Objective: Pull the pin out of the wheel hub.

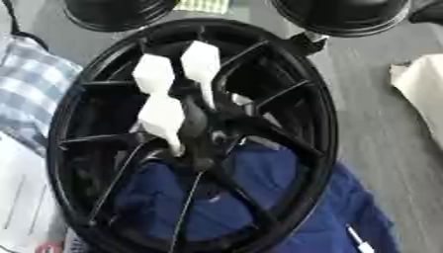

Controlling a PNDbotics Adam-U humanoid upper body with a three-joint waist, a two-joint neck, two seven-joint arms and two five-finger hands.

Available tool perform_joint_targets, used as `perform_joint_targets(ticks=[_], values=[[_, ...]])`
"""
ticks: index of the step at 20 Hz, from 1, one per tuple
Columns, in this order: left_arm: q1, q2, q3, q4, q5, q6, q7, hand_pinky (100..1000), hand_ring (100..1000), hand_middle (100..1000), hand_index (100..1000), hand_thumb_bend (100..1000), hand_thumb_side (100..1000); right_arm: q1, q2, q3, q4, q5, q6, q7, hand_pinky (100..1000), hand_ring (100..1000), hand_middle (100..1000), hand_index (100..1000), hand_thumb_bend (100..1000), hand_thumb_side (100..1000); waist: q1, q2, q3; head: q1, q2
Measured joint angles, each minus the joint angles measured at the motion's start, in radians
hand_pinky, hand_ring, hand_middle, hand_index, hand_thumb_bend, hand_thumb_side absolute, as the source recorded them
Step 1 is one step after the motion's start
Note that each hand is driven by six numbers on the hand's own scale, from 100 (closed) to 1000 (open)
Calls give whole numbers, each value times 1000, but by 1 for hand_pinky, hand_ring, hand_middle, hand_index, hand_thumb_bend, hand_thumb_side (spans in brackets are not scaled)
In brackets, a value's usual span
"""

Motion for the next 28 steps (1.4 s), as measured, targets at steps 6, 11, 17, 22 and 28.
perform_joint_targets(ticks=[6,11,17,22,28], values=[[10,1,-11,-12,-7,0,0,836,784,702,784,392,340,-4,0,0,0,0,-8,-2,952,796,651,798,100,303,-7,-2,3,5,10],[23,10,-20,-30,-12,1,-1,836,785,703,785,394,341,-4,-2,0,0,0,-12,-3,952,796,651,798,100,303,-10,-2,4,10,13],[89,55,-88,-97,-53,17,-2,868,843,775,844,469,337,-9,-7,4,0,0,-14,-1,951,793,648,797,100,299,-5,-2,-3,19,12],[96,66,-197,-180,-124,69,-2,867,844,777,841,484,328,-10,-7,7,0,0,-11,2,951,792,647,796,100,302,-4,-2,-3,24,7],[64,35,-249,-164,-173,112,-3,857,834,766,838,486,329,-10,-7,10,0,1,-9,4,950,791,647,796,100,303,-4,-2,-10,26,-1]])
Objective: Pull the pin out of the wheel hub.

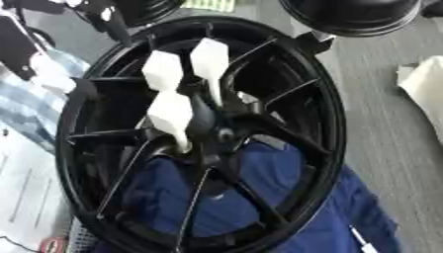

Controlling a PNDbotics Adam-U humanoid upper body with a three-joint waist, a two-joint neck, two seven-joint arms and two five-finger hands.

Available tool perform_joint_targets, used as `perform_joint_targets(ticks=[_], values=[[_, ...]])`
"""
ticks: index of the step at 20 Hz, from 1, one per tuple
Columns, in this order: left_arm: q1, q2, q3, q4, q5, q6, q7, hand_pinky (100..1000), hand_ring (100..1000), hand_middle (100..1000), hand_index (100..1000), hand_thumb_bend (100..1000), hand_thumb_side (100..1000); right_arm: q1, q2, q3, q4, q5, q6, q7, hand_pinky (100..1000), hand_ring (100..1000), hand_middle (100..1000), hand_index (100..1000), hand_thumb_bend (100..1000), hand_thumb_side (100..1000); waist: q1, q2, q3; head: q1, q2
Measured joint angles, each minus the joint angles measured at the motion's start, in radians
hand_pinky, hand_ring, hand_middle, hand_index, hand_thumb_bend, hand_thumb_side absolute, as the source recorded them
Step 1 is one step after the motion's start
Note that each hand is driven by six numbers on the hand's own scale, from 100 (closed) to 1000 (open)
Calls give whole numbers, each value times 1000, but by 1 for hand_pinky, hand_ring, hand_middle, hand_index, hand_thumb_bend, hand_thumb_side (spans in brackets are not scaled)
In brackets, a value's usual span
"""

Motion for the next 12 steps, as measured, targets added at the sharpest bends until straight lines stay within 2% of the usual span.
perform_joint_targets(ticks=[12], values=[[-79,-89,-14,79,-53,50,0,848,820,753,828,445,315,3,0,3,0,9,4,3,949,790,646,795,100,305,0,0,0,3,-4]])
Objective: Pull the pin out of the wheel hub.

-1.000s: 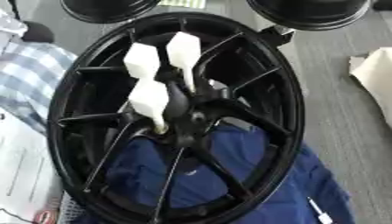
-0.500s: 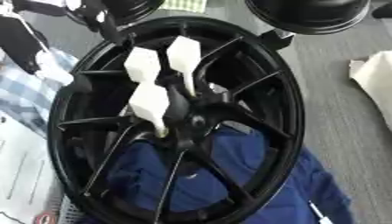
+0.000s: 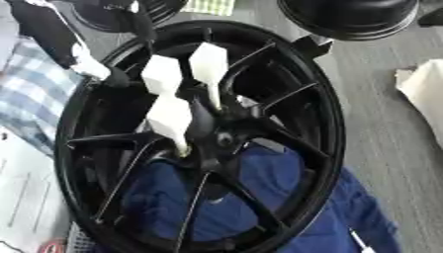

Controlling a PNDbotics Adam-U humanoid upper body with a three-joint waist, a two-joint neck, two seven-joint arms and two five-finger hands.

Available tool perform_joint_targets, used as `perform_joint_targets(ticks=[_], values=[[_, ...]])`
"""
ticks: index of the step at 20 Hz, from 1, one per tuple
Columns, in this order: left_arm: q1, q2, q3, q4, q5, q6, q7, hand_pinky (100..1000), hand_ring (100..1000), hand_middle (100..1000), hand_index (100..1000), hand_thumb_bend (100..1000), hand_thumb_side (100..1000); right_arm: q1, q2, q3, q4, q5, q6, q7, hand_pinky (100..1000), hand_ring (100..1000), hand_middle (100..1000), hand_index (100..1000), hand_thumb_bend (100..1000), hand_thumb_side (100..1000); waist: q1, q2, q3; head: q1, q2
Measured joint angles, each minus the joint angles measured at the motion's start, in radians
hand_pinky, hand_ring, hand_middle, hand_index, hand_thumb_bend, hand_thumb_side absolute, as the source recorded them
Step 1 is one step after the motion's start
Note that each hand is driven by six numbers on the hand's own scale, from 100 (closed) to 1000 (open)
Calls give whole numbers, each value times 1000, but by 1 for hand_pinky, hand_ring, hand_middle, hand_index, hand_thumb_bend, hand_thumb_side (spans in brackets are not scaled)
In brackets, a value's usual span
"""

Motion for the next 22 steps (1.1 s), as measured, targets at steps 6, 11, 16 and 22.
perform_joint_targets(ticks=[6,11,16,22], values=[[-13,-24,-13,20,-2,7,0,849,824,760,830,478,299,0,0,0,0,0,0,0,949,790,646,795,100,305,-2,0,-3,6,-2],[-23,-43,-29,34,-6,10,0,850,824,761,832,474,301,-2,1,0,0,1,2,-2,949,790,645,795,100,307,-3,2,-5,12,-5],[-30,-64,-36,64,-14,18,0,848,820,755,829,460,297,-4,1,1,-1,6,3,-2,949,790,646,795,100,308,-3,7,-11,19,-6],[-32,-80,-39,93,-32,24,0,844,814,748,824,443,294,-5,8,1,-2,8,5,-2,949,790,646,795,100,308,-3,11,-15,24,-11]])
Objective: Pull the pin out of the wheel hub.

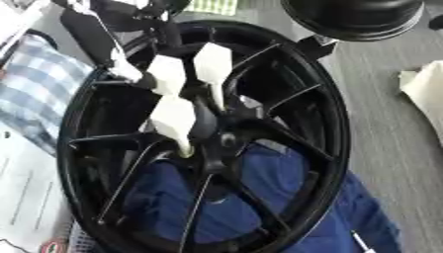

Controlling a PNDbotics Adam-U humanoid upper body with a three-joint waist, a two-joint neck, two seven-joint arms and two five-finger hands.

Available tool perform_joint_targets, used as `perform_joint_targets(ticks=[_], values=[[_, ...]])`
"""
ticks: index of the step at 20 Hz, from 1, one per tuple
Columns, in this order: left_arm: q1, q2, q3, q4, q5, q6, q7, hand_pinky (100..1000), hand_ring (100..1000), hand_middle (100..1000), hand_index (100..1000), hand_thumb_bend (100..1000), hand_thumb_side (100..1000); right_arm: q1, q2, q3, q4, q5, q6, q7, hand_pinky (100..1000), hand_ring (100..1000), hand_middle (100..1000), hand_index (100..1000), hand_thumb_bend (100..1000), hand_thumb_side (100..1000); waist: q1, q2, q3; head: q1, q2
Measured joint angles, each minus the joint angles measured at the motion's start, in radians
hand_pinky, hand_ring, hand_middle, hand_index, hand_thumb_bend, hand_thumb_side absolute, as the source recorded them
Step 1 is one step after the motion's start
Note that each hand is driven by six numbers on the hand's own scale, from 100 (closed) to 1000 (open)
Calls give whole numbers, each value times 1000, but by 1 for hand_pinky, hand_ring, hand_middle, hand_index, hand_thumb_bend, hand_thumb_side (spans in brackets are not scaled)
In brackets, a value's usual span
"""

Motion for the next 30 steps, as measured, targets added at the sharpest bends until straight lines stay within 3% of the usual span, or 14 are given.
perform_joint_targets(ticks=[15,26,30], values=[[1,-26,-19,32,-18,-6,0,831,794,712,802,440,282,-1,5,0,0,0,2,-1,950,789,646,796,100,309,-3,1,-5,10,-12],[1,-34,-25,42,-18,-10,0,797,733,615,734,366,241,-1,9,-1,0,0,8,-8,949,789,646,795,104,324,-4,2,-6,17,-12],[3,-34,-30,43,-18,-12,1,784,698,553,685,271,228,-1,10,-1,0,0,6,-10,949,789,646,795,100,307,-9,2,-10,19,-12]])
